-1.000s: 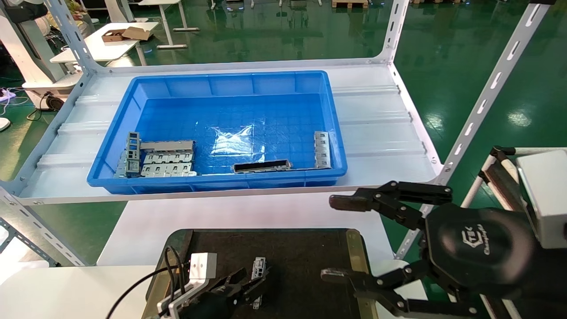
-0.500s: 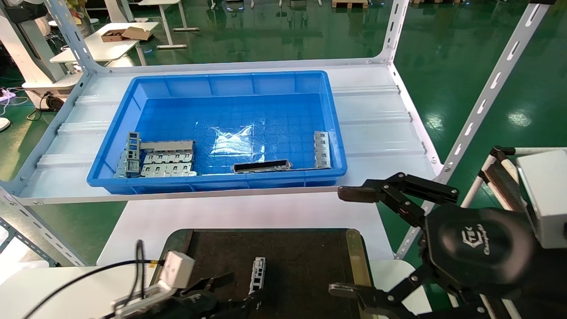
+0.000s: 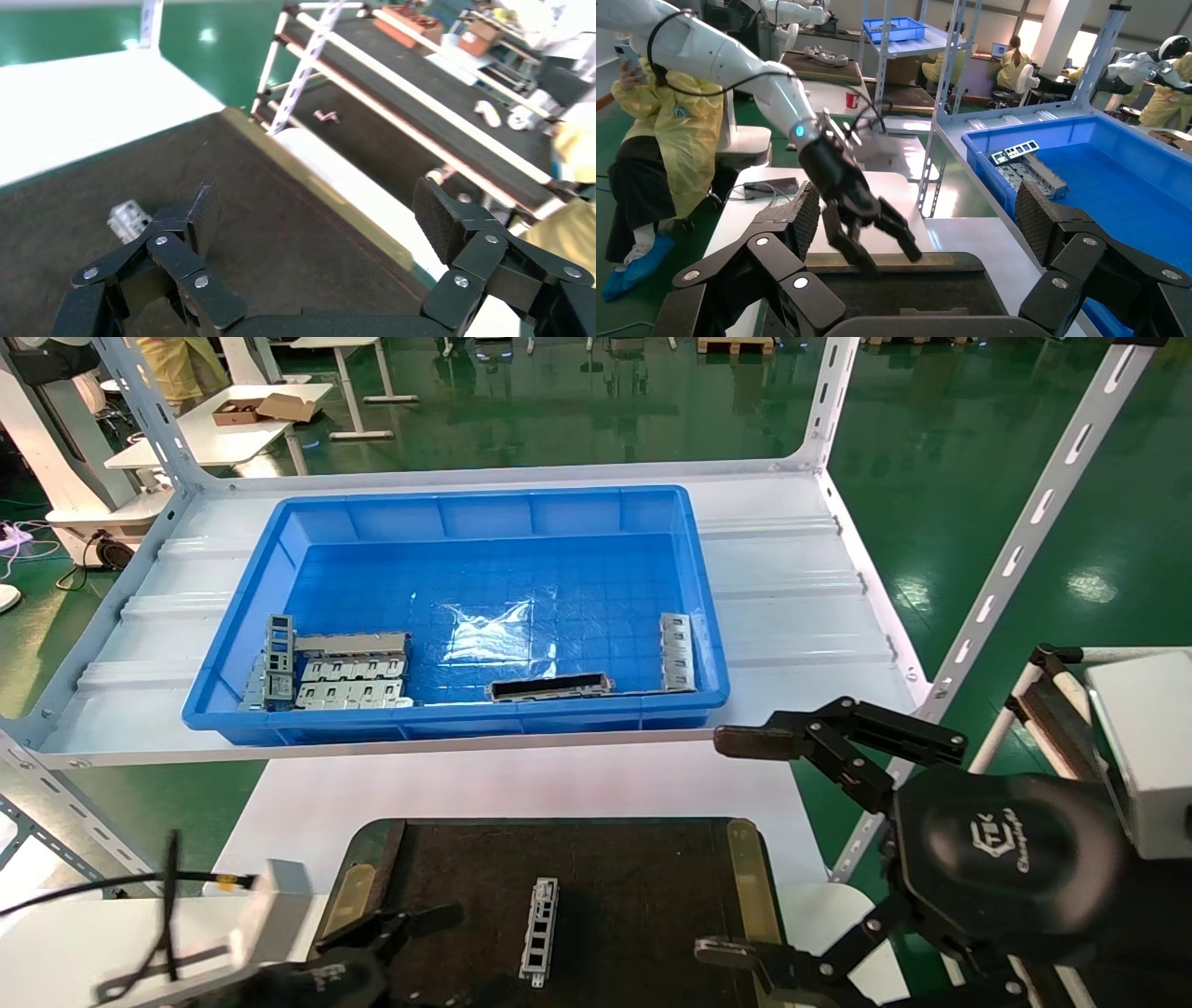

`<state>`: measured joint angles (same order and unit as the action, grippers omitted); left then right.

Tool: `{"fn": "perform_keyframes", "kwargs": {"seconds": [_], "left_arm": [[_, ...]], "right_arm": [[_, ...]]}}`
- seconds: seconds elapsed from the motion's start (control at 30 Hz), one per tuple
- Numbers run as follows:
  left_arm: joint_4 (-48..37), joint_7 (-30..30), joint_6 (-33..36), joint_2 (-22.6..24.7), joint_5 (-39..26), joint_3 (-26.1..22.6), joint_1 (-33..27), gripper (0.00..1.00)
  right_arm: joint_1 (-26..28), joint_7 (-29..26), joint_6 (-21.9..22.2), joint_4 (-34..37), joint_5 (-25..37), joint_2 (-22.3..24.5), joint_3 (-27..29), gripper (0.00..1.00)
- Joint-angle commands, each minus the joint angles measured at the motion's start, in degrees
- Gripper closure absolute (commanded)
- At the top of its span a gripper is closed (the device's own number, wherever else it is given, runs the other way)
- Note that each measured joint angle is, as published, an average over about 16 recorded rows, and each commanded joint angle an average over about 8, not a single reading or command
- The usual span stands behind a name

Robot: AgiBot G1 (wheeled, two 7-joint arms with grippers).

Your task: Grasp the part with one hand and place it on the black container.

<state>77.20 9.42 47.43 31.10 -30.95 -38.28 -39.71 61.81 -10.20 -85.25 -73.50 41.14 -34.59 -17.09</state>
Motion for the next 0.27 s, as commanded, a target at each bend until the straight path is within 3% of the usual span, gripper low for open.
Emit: {"fn": "perform_keyframes", "kwargs": {"seconds": [0.03,0.27], "left_arm": [[0.0,-0.9,2.7,-1.5,1.0,0.9,0.0,0.0],[0.1,-1.9,5.8,-3.5,3.1,2.4,0.3,0.0]], "right_arm": [[0.0,0.0,0.0,0.0,0.0,0.0,0.0,0.0],[0.0,0.0,0.0,0.0,0.0,0.0,0.0,0.0]]}}
